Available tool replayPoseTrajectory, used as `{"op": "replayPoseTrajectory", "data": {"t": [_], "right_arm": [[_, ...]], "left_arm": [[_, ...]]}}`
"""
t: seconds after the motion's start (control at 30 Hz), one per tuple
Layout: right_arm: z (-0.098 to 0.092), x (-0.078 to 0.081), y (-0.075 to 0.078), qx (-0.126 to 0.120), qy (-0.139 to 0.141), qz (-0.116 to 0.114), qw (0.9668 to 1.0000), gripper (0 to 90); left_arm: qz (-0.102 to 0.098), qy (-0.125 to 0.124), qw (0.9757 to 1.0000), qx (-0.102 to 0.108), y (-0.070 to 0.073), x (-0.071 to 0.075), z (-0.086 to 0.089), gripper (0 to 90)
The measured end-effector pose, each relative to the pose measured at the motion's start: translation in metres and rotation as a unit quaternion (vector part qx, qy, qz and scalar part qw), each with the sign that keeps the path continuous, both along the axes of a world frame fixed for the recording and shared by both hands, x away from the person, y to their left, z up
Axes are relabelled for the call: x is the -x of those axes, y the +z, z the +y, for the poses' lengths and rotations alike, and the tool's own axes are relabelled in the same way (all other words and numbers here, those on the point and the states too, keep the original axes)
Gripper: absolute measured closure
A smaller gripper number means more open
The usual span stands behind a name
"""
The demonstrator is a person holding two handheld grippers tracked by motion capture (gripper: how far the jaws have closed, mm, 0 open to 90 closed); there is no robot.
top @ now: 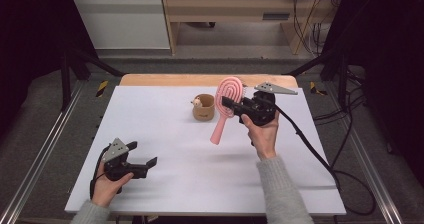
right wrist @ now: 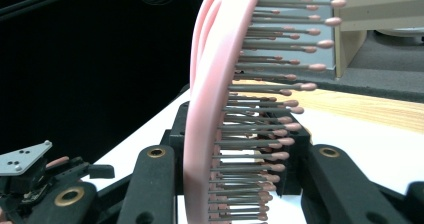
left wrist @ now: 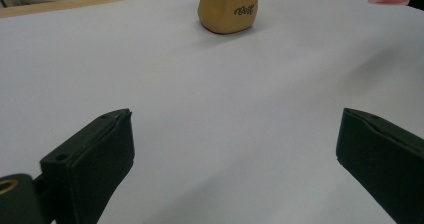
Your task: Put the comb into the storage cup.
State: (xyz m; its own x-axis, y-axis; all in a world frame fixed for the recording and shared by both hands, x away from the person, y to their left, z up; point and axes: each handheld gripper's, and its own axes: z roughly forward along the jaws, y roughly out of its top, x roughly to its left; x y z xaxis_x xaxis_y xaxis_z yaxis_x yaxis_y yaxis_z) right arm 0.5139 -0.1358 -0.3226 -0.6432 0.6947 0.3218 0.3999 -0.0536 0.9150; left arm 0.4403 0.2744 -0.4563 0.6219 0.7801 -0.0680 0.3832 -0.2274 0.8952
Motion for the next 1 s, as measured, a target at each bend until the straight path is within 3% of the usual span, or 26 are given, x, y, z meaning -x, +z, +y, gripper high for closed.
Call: {"op": "replayPoseTrajectory", "data": {"t": [1.0], "right_arm": [[0.012, -0.029, 0.014, 0.012, -0.049, -0.014, 0.9986, 62.4]], "left_arm": [[0.003, -0.002, 1.0, 0.003, -0.003, -0.001, 0.004, 1.9]]}}
